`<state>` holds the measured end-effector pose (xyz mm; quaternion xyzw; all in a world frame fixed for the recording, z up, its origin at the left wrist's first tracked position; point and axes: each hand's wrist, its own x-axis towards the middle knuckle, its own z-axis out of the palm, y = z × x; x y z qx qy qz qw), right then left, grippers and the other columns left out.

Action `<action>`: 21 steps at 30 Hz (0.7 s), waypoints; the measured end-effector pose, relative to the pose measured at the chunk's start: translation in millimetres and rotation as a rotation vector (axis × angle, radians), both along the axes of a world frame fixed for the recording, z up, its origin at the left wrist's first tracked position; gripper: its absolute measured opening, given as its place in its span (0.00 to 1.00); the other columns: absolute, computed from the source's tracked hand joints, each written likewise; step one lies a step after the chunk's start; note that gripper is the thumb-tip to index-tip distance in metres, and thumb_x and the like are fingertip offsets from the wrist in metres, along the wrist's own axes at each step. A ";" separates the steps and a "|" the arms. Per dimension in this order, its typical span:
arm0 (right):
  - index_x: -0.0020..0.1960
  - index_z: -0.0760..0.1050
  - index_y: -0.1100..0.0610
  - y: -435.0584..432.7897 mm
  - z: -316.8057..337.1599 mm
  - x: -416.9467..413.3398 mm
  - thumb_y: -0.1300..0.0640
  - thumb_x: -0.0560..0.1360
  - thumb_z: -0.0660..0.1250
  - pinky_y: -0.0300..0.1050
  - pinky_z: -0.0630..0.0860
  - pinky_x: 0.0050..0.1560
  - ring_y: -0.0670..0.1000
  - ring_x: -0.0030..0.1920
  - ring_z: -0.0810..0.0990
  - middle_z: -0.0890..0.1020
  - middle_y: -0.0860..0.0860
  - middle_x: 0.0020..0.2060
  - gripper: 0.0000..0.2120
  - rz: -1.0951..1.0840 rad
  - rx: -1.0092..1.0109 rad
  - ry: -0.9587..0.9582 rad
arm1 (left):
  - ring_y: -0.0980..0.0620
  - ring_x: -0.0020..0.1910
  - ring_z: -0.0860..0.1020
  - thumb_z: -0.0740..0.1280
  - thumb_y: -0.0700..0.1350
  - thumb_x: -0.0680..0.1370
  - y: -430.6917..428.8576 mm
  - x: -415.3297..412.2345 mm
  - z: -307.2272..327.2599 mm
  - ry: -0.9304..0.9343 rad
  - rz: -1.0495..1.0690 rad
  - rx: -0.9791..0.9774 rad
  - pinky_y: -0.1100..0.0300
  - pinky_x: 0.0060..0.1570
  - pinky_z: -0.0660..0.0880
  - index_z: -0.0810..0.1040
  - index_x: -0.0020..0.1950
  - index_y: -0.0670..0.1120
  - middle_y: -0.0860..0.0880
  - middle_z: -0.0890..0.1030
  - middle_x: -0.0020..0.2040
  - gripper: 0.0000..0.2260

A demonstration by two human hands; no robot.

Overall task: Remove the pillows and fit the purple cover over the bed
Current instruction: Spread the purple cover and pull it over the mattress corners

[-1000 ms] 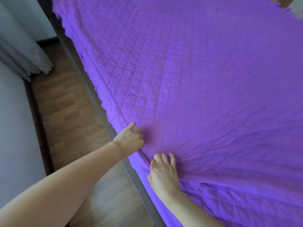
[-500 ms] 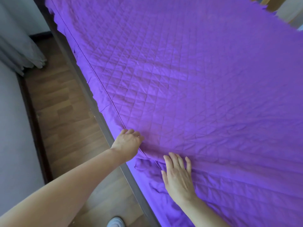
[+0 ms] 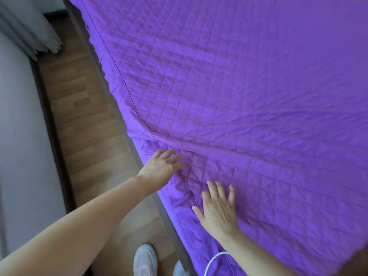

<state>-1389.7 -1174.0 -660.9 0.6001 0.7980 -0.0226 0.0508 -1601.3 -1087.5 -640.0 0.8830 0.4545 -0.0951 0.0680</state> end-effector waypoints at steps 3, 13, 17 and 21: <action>0.42 0.80 0.60 -22.8 -8.0 2.8 0.45 0.56 0.78 0.69 0.62 0.59 0.60 0.57 0.77 0.79 0.58 0.55 0.23 -0.045 -0.043 -0.036 | 0.47 0.47 0.82 0.62 0.42 0.64 -16.9 13.4 -1.3 0.098 -0.111 0.050 0.54 0.46 0.79 0.83 0.45 0.51 0.52 0.84 0.44 0.14; 0.33 0.77 0.55 -57.4 -9.2 -15.4 0.59 0.56 0.74 0.62 0.63 0.59 0.55 0.43 0.76 0.76 0.52 0.37 0.08 0.001 0.061 0.027 | 0.49 0.34 0.76 0.66 0.42 0.64 -45.1 18.4 -0.2 0.279 -0.210 0.135 0.56 0.42 0.74 0.78 0.31 0.51 0.54 0.75 0.28 0.05; 0.33 0.76 0.53 -77.6 -1.4 -18.9 0.58 0.55 0.76 0.61 0.64 0.59 0.54 0.41 0.77 0.75 0.50 0.36 0.11 0.017 0.027 0.021 | 0.48 0.34 0.76 0.73 0.42 0.60 -61.2 4.5 -1.2 0.279 -0.167 0.113 0.55 0.42 0.70 0.77 0.32 0.52 0.54 0.75 0.29 0.08; 0.32 0.78 0.54 -67.9 7.1 -21.2 0.56 0.53 0.79 0.60 0.76 0.55 0.53 0.38 0.77 0.76 0.50 0.33 0.13 0.031 -0.033 0.005 | 0.49 0.33 0.76 0.76 0.43 0.57 -57.9 10.6 0.3 0.301 -0.124 0.108 0.54 0.43 0.71 0.77 0.31 0.53 0.54 0.75 0.28 0.10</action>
